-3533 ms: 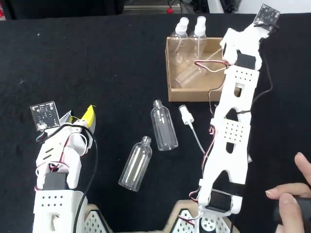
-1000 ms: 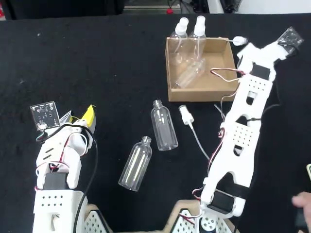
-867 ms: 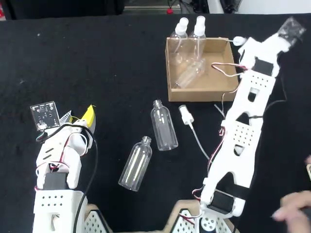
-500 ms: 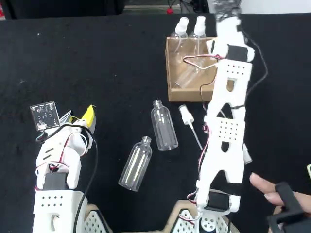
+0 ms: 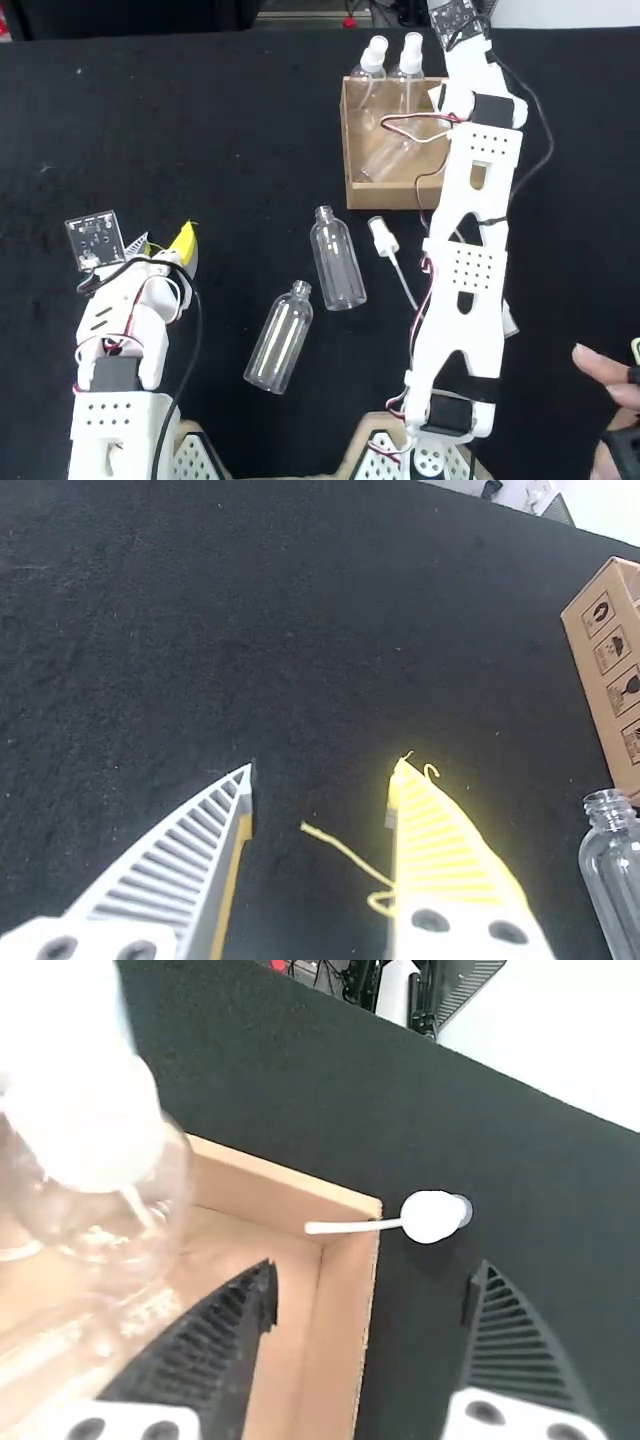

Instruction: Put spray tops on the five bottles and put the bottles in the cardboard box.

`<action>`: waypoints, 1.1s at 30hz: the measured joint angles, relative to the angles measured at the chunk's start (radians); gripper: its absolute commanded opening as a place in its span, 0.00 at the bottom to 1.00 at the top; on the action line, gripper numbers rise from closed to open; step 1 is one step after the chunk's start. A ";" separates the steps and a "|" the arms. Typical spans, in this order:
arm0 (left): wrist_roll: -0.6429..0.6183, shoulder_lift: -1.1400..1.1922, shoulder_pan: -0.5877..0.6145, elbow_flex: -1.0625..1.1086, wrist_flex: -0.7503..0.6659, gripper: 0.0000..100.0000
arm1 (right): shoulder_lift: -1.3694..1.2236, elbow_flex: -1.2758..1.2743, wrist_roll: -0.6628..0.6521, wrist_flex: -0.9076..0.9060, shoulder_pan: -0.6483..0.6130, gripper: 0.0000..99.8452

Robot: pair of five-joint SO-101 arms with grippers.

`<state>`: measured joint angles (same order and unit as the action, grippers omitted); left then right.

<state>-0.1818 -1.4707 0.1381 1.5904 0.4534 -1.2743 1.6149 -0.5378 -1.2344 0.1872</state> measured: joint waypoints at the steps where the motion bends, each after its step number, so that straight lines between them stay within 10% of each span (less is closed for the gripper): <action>1: 0.000 0.000 0.000 0.002 0.000 0.21 | 0.000 0.000 0.000 0.003 0.003 0.29; 33: 0.000 0.000 0.000 0.003 0.000 0.21 | -0.126 0.000 -0.084 0.250 0.023 0.26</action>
<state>-0.1818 -1.4707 0.1381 1.5934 0.4534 -1.4001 1.6149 -0.6222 -0.9843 0.2102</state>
